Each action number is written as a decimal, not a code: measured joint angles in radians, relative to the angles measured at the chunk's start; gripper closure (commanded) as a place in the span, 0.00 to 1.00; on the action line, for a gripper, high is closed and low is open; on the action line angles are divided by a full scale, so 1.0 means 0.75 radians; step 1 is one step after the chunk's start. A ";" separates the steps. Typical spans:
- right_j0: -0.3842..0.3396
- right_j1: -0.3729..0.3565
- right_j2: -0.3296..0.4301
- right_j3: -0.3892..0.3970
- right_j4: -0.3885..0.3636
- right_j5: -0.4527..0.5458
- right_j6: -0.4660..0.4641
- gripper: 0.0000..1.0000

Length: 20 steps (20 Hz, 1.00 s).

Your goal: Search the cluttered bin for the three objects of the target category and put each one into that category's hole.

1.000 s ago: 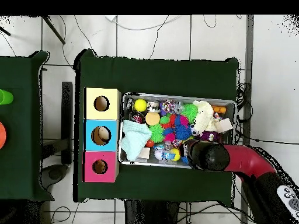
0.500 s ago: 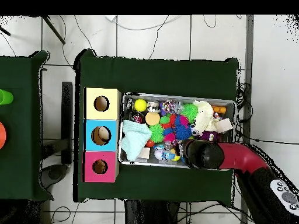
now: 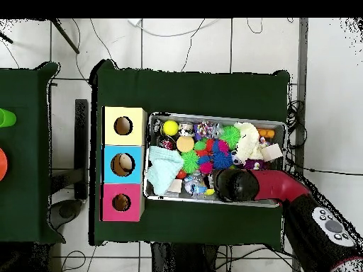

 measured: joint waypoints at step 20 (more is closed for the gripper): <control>0.467 0.052 -0.324 -0.103 -0.034 -0.203 0.029 0.00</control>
